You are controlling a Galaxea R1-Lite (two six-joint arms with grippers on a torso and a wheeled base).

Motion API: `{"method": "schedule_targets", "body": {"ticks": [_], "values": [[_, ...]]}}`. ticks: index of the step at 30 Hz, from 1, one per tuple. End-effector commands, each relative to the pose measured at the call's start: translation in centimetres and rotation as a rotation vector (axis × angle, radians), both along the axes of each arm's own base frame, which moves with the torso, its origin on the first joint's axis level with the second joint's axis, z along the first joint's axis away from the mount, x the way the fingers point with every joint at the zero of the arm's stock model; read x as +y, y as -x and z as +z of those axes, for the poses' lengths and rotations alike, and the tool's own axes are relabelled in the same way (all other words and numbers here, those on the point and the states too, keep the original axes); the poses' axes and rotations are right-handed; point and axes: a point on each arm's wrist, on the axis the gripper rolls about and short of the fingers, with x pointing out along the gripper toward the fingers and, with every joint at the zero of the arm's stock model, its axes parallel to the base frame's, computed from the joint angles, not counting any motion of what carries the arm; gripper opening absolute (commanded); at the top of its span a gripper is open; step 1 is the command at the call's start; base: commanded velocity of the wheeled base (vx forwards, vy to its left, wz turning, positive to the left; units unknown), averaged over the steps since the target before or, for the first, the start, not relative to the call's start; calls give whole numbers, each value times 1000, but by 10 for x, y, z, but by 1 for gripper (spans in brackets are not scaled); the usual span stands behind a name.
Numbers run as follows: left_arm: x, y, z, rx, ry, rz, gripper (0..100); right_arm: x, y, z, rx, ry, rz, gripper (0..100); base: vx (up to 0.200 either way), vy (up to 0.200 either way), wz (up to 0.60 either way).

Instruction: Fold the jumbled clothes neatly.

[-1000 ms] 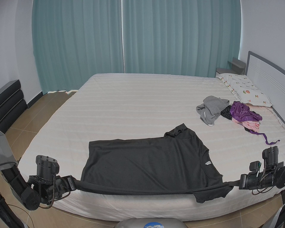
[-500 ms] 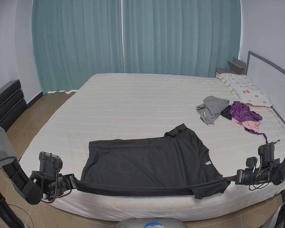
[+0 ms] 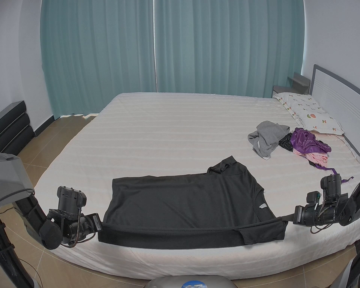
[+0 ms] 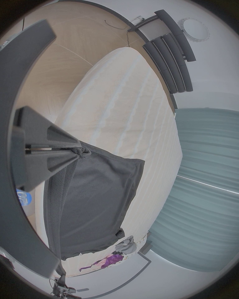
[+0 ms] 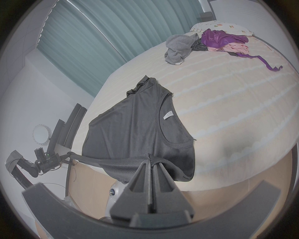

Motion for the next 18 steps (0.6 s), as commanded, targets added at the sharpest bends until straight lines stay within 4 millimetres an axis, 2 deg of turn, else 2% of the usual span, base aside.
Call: {"method": "schedule_targets", "body": {"ticks": [1,7,9,18], "values": [[-1,-8,-13,37,-9,3,0,0,-8,-5,11,-1,1,0,0,0,0],[0,-19,-19,40,-7,14,0,-1,-16,-12,27,-1,1,0,0,0,0],[-1,-28,-21,28,-4,15,0,-2,-27,-23,48,-4,-1,0,0,0,0],[-4,-44,-33,34,-6,15,0,-2,-45,-34,62,-11,-9,0,0,0,0]]}}
